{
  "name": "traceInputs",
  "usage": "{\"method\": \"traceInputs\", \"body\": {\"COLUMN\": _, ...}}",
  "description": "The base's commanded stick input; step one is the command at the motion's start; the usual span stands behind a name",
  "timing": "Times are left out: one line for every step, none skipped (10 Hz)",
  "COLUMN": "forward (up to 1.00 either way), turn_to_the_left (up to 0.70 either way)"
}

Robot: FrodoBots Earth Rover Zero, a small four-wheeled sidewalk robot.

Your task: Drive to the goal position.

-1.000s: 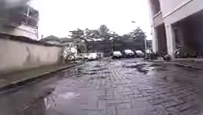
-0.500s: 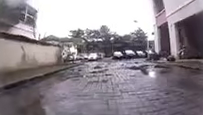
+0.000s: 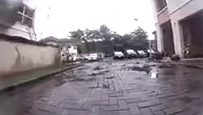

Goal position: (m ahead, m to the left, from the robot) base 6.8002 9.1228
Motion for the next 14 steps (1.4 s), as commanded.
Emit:
{"method": "traceInputs", "body": {"forward": 0.85, "turn_to_the_left": 0.00}}
{"method": "traceInputs", "body": {"forward": 0.85, "turn_to_the_left": 0.00}}
{"method": "traceInputs", "body": {"forward": 0.85, "turn_to_the_left": 0.00}}
{"method": "traceInputs", "body": {"forward": 0.85, "turn_to_the_left": 0.00}}
{"method": "traceInputs", "body": {"forward": 0.85, "turn_to_the_left": 0.00}}
{"method": "traceInputs", "body": {"forward": 0.85, "turn_to_the_left": 0.00}}
{"method": "traceInputs", "body": {"forward": 0.85, "turn_to_the_left": 0.00}}
{"method": "traceInputs", "body": {"forward": 0.85, "turn_to_the_left": 0.00}}
{"method": "traceInputs", "body": {"forward": 0.85, "turn_to_the_left": 0.00}}
{"method": "traceInputs", "body": {"forward": 0.85, "turn_to_the_left": 0.00}}
{"method": "traceInputs", "body": {"forward": 0.85, "turn_to_the_left": 0.00}}
{"method": "traceInputs", "body": {"forward": 0.85, "turn_to_the_left": 0.00}}
{"method": "traceInputs", "body": {"forward": 0.85, "turn_to_the_left": 0.00}}
{"method": "traceInputs", "body": {"forward": 0.85, "turn_to_the_left": 0.00}}
